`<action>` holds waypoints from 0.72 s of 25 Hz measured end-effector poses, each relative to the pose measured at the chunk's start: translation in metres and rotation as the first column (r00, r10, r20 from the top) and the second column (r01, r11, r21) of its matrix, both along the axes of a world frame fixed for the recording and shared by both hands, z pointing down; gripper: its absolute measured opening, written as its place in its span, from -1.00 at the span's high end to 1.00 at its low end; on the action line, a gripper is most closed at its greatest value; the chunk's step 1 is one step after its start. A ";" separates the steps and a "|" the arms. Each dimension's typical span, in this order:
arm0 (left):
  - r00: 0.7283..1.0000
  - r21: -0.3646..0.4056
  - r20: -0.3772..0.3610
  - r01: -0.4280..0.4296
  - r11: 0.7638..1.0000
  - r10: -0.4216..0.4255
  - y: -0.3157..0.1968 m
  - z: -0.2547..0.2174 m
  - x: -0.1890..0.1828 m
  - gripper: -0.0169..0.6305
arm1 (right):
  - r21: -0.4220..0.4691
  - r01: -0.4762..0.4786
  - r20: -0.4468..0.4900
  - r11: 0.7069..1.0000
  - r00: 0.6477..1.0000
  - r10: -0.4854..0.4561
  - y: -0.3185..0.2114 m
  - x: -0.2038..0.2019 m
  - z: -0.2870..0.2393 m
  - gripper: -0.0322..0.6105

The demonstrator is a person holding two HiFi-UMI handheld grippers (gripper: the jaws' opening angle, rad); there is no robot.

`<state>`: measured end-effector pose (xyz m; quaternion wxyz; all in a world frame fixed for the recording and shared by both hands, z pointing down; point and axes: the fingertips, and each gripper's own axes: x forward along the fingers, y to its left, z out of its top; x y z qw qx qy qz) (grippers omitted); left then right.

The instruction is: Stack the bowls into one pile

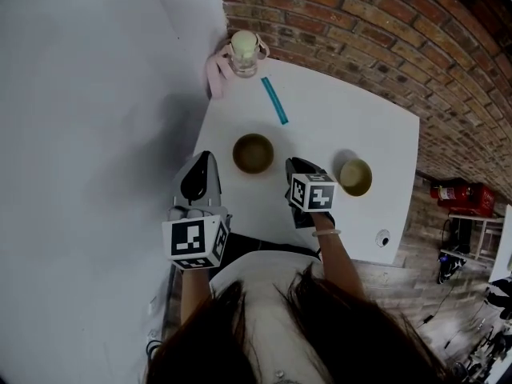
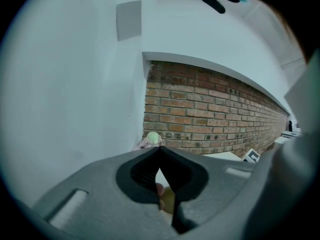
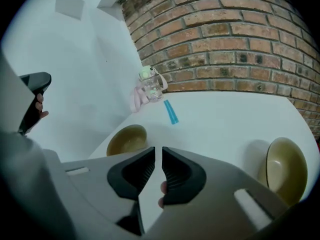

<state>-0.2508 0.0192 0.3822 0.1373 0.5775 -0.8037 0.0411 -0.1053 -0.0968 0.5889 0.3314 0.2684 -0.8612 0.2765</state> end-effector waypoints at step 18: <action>0.999 -0.036 -0.004 0.054 0.998 -0.054 0.009 0.011 -0.022 0.95 | -0.067 0.049 0.053 0.997 0.998 -0.045 0.009 -0.040 0.010 0.65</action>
